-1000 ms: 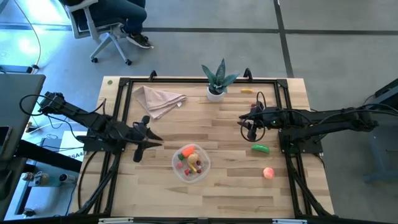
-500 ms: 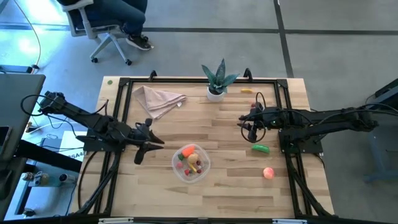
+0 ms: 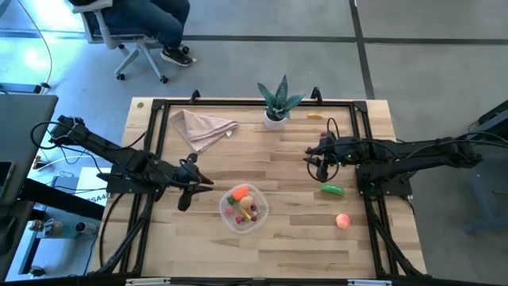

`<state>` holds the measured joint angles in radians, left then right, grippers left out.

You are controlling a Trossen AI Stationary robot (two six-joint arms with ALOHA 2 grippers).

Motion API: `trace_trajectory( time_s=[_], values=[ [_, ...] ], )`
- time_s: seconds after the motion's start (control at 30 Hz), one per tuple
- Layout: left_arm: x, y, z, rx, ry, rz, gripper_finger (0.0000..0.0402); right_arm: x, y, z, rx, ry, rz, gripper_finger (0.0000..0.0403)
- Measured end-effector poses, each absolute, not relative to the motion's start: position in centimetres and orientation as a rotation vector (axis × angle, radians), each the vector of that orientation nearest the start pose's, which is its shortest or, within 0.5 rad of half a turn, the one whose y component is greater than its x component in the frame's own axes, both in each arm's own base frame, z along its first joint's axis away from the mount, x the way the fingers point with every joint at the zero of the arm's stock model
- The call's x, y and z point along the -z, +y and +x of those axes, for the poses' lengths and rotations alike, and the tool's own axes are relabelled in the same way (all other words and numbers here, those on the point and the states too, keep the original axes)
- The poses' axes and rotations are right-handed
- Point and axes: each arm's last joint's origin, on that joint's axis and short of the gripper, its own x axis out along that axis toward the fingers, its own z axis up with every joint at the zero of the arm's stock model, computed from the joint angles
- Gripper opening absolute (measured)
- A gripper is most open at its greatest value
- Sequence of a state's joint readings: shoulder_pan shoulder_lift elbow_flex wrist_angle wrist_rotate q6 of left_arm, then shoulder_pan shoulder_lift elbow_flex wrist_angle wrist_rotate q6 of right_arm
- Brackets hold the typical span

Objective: Pick and placing Produce into tupperware
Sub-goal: Adjust the transparent container on the table

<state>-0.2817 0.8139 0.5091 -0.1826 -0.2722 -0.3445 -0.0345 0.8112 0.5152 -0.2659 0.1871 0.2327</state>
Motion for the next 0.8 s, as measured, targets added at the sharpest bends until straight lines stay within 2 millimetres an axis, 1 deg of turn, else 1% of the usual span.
trace_trajectory(
  time_s=[0.23, 0.3, 0.47, 0.67, 0.8],
  values=[
    [-23.4, -4.1, 17.0, -0.071, 0.464, -0.206, 0.0083, -22.4, -1.1, 16.6, 0.285, 0.601, 0.226, 0.0126],
    [-23.4, -4.1, 17.0, -0.071, 0.464, -0.206, 0.0083, -22.6, -1.0, 16.3, 0.288, 0.636, 0.236, 0.0126],
    [-23.4, -4.1, 17.0, -0.071, 0.464, -0.205, 0.0083, -24.5, -0.9, 15.2, 0.296, 0.72, 0.296, 0.0126],
    [-23.4, -4.1, 17.0, -0.072, 0.464, -0.204, 0.0083, -27.7, -0.6, 13.5, 0.29, 0.848, 0.459, 0.0126],
    [-23.4, -4.1, 17.0, -0.063, 0.467, -0.209, 0.0083, -29.3, -0.5, 12.4, 0.317, 0.908, 0.482, 0.0126]
  ],
)
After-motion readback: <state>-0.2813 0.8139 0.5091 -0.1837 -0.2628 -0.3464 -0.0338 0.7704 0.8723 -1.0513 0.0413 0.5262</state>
